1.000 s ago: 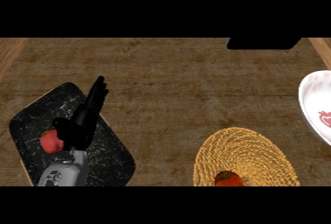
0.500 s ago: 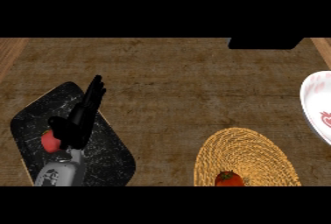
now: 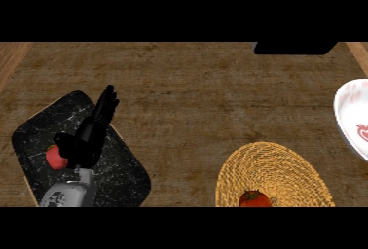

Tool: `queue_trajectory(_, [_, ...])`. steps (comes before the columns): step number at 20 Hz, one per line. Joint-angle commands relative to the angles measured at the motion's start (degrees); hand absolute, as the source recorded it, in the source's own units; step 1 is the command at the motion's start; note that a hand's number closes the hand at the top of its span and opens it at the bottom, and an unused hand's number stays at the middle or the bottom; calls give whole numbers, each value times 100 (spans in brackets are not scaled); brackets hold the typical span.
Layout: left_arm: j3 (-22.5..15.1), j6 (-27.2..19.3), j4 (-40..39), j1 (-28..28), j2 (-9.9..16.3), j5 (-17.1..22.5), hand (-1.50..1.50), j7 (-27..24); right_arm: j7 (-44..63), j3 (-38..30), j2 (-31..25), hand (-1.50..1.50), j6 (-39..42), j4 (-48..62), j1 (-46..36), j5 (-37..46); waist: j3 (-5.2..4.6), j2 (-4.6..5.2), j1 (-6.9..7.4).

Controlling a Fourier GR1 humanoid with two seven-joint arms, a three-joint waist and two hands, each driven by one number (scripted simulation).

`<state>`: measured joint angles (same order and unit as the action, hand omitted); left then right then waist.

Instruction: Pick the pear from the placemat and place it in the bowl

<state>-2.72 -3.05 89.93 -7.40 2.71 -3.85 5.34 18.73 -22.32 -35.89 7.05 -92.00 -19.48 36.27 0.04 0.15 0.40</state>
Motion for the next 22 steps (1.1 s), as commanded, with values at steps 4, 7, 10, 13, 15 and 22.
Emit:
queue_trajectory(4, [148, 172, -112, -16, 105, 126, 0, -126, -1440, -249, -225, 150, -758, 2163, -133, 254, -1, 5, 21])
queue_trajectory(7, [309, 96, -351, -210, 174, 71, 0, -231, -1833, -315, -313, 150, -621, 2886, -227, 61, 0, 12, 20])
queue_trajectory(10, [6, -49, -209, -227, -127, -23, 0, 79, -1831, -451, -68, 150, -576, 3677, -491, -217, 6, 29, 81])
queue_trajectory(13, [91, 82, -356, -12, -16, 19, 0, -296, -2571, -522, -99, -150, -40, 3987, -247, -642, 3, 12, 22])
queue_trajectory(15, [66, -43, -37, -153, -71, -1, 0, 130, -2700, -440, -187, -150, 150, 4226, -557, -689, 1, 0, 33])
queue_trajectory(22, [97, -132, -289, -187, -50, -169, 0, -126, -3508, -1221, -98, -150, -39, 3868, -493, -1627, -3, -15, -51])
